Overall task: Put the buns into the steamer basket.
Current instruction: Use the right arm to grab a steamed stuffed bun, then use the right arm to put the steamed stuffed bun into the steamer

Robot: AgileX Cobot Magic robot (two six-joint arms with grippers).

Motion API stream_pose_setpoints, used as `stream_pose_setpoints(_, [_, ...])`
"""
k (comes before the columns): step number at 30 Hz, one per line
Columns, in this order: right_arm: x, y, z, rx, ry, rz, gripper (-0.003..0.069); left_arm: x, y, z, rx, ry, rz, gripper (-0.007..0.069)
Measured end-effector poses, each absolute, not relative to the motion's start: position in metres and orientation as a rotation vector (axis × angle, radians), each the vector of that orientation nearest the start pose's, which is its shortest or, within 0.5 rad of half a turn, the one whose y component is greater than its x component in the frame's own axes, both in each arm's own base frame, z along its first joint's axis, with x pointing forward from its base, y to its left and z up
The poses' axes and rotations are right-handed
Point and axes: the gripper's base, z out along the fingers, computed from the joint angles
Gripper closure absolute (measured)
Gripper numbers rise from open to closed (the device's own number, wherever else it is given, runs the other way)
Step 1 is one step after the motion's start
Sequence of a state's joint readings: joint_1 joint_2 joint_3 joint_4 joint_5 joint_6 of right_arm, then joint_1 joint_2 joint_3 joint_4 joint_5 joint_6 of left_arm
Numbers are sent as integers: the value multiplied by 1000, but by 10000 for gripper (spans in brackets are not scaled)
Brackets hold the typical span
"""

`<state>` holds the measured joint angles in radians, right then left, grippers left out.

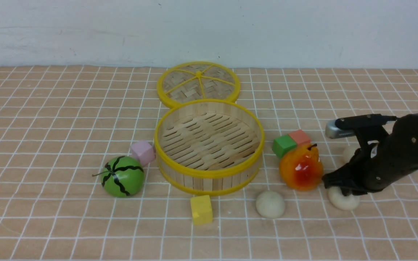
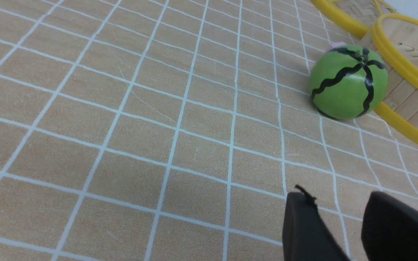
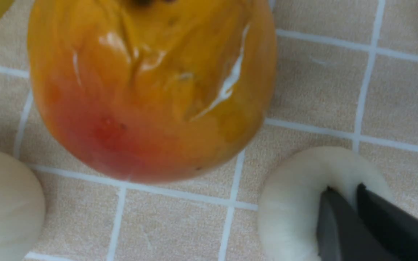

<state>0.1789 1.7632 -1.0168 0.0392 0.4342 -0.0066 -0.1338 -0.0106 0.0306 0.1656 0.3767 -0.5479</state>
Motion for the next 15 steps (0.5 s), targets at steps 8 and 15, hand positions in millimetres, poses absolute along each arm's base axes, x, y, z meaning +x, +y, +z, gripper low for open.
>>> stream_pose_setpoints(8, [339,64,229,-196,2585,111,656,53,-2,170,-286,1865,-306,386])
stream_pose_setpoints(15, [352,87,307,-212,2389,251,656,53,-2,170,-286,1865,-306,386])
